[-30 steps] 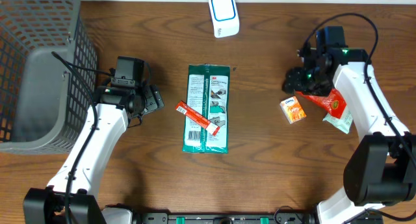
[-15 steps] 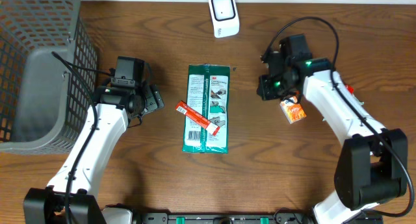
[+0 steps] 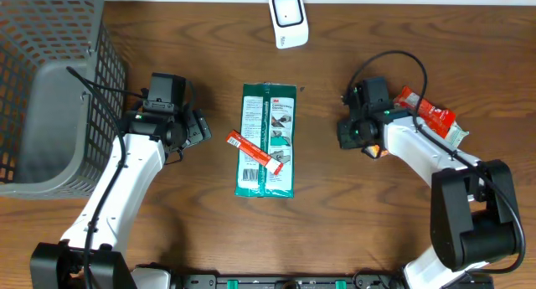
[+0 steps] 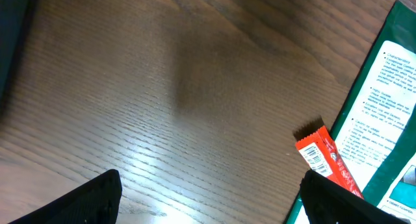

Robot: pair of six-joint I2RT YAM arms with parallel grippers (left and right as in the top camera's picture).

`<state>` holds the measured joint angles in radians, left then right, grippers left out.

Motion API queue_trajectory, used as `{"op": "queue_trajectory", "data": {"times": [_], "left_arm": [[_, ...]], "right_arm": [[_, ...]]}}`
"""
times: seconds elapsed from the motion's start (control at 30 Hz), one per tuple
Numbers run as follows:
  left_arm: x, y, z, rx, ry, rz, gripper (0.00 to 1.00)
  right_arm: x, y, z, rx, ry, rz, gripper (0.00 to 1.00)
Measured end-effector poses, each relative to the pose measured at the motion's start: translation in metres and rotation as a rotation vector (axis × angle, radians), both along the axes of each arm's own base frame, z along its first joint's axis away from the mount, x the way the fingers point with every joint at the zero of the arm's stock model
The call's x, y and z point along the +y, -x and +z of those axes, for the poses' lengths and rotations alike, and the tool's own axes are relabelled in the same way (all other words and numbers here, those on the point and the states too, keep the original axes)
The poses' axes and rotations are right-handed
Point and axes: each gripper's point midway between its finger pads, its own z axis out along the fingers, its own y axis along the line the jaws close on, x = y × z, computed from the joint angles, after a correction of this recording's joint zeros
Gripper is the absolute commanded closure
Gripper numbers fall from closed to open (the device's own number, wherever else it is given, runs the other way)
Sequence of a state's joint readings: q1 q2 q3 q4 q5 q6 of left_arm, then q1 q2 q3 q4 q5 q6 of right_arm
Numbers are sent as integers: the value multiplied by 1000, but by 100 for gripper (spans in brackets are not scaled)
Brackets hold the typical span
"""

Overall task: Scan the item barcode
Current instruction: 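Open the right gripper to release the tissue pack, then move the right gripper left over the red Nescafe stick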

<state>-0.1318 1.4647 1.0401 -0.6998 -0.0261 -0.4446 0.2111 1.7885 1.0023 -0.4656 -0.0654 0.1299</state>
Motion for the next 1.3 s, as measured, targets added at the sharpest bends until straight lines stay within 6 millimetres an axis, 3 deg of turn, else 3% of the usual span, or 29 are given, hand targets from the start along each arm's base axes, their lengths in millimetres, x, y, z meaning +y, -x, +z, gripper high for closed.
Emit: {"op": "queue_trajectory", "data": {"times": [0.13,0.4,0.57,0.67,0.8,0.93,1.07,1.3], "left_arm": [[0,0,0,0,0,0,11],[0,0,0,0,0,0,11],[0,0,0,0,0,0,11],[0,0,0,0,0,0,11],[0,0,0,0,0,0,11],[0,0,0,0,0,0,11],[0,0,0,0,0,0,11],[0,0,0,0,0,0,11]], "right_arm": [[-27,-4,-1,-4,36,-68,89],[-81,-9,-2,-1,57,-219,79],[-84,-4,2,38,51,-231,76],[-76,-10,21,53,23,-213,75],[-37,-30,70,-8,-80,-126,74],[24,-30,113,-84,-188,29,72],[86,-8,120,-75,-239,203,68],[169,24,116,-118,-248,452,64]]}}
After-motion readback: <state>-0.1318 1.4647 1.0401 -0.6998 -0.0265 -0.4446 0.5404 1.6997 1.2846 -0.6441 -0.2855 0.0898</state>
